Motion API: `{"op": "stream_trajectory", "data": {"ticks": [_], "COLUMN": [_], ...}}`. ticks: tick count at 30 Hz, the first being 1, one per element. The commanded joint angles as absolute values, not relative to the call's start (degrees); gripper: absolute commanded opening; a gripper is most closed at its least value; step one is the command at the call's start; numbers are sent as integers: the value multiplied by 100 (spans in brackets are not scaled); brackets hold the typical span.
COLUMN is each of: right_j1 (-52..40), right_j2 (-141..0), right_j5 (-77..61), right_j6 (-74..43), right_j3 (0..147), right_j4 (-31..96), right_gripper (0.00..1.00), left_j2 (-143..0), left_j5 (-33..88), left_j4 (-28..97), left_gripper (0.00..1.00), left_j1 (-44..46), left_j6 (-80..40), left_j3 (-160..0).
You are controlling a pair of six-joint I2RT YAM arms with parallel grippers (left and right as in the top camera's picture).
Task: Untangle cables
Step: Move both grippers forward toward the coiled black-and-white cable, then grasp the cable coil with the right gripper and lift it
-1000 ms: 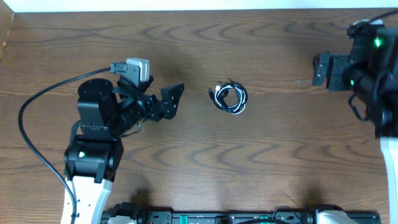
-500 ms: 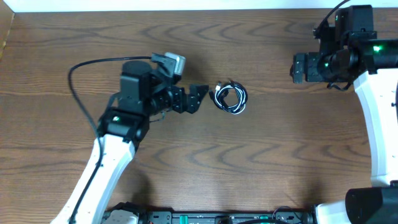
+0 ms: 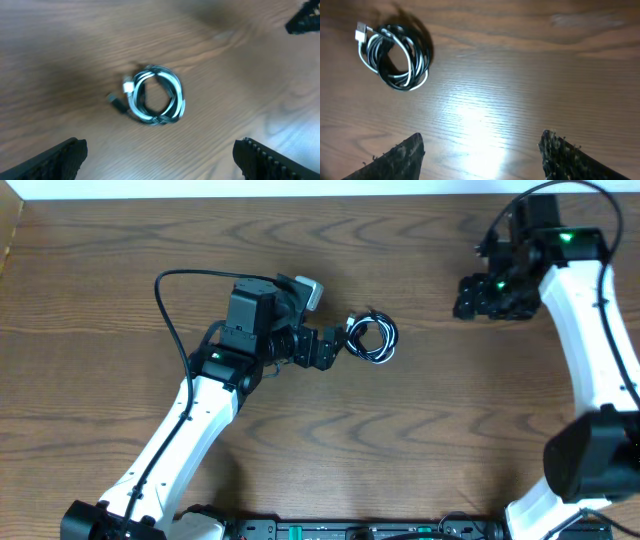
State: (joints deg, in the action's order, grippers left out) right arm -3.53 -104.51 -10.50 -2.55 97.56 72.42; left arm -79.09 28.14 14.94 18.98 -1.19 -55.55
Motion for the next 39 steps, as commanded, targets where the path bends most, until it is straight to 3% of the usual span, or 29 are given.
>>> {"op": "stream_trajectory", "data": {"ticks": [1,9,16,24,31,39], "right_j1": [-635,-1212,-1594,-2086,-2276,-2292], "right_j2": [-10724,-11246,-11616,-12156,-12376,-12390], "right_j5": [-1258,-1240,-1234,-611,-333,-174], "right_j6": [-69,-36,-91,-128,-303,-318], "right_j3": [9845,9845,9845,9845,9845,9841], "right_j4": [7244,6954,6674,6270,6005,5911], "right_gripper": [71,69,61,59,53,46], "left_j2": [-7909,-7907,-7909,-7865,-7852,-7852], "left_j5": [2152,1494,1103,1750,3105,3247], "left_j4": [1632,1959,2163,2368,2458,2506], "left_gripper": [99,99,99,99,99,98], "left_j1": [1905,1887,1529,1116,1131,1131], "left_j6": [-8,-25,-456,-456,541,537], "left_j3": [-5688,-5688,-5688,-5688,-5688,-5688]}}
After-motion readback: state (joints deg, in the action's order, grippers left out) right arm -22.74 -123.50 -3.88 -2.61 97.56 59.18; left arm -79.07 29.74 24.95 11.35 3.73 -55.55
